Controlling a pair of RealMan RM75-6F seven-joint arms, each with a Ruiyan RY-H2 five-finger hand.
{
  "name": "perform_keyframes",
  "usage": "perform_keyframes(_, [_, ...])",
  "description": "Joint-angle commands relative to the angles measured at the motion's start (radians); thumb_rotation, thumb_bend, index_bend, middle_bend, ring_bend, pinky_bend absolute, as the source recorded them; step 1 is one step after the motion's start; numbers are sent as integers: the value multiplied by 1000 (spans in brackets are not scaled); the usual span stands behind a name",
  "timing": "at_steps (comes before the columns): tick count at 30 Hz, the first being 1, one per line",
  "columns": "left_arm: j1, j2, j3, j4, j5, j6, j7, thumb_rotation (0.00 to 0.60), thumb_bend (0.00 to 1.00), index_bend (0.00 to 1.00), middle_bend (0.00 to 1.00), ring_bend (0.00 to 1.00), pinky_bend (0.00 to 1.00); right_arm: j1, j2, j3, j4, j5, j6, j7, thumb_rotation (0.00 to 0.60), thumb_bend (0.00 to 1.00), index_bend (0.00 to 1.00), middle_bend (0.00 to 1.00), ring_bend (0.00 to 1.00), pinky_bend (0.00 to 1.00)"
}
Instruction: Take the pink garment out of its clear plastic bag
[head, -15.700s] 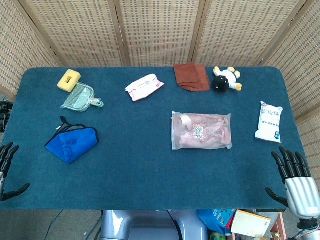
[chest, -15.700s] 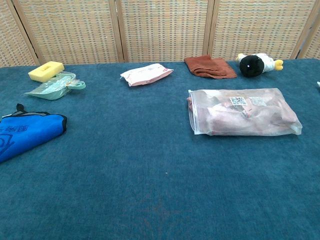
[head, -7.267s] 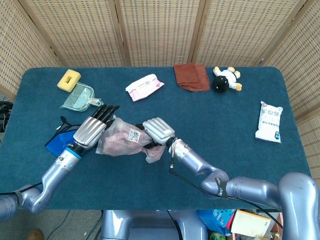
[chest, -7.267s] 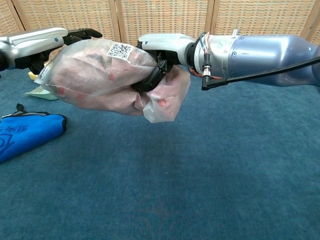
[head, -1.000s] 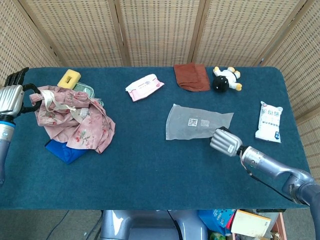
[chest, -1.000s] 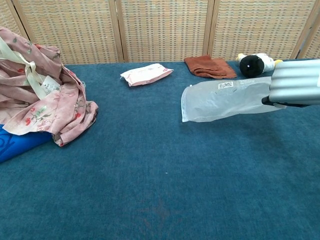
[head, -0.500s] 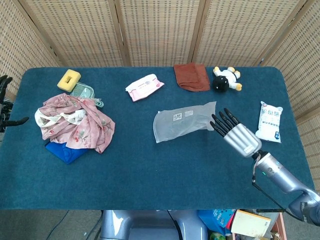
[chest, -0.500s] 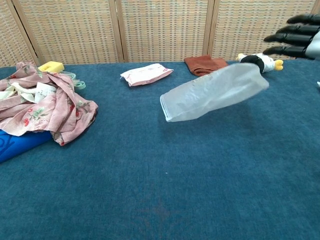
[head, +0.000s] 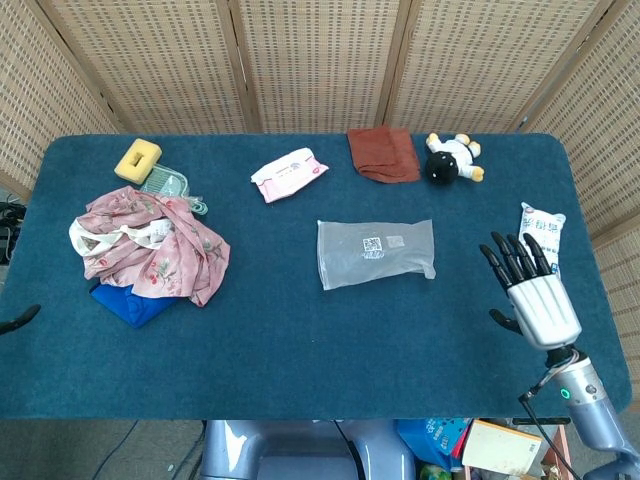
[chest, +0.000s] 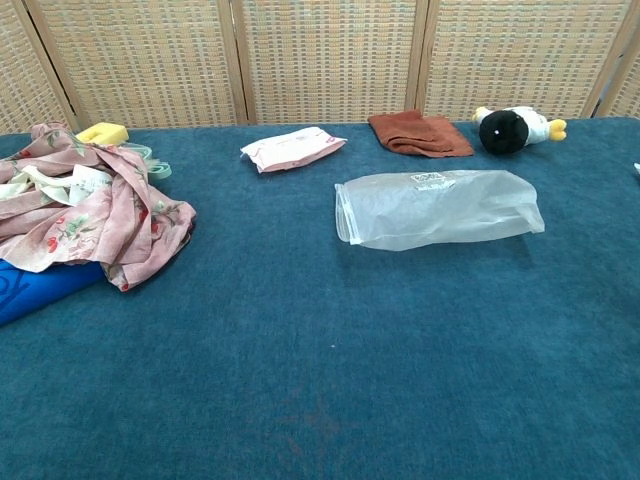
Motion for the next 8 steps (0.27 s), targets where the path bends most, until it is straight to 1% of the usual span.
perform_keyframes(1, [40, -26, 32, -24, 33, 44, 36, 600, 60, 0, 0, 0, 0, -46, -6, -13, -29, 3, 35, -5, 600, 0, 0, 0, 0, 0])
perform_keyframes(4, [69, -38, 53, -32, 49, 64, 57, 600, 60, 0, 0, 0, 0, -87, -5, -22, -62, 10, 57, -9, 600, 0, 0, 0, 0, 0])
perform_keyframes(8, [85, -38, 65, -43, 62, 62, 51, 600, 62, 0, 0, 0, 0, -125, 0, -30, -82, 0, 82, -7, 600, 0, 0, 0, 0, 0])
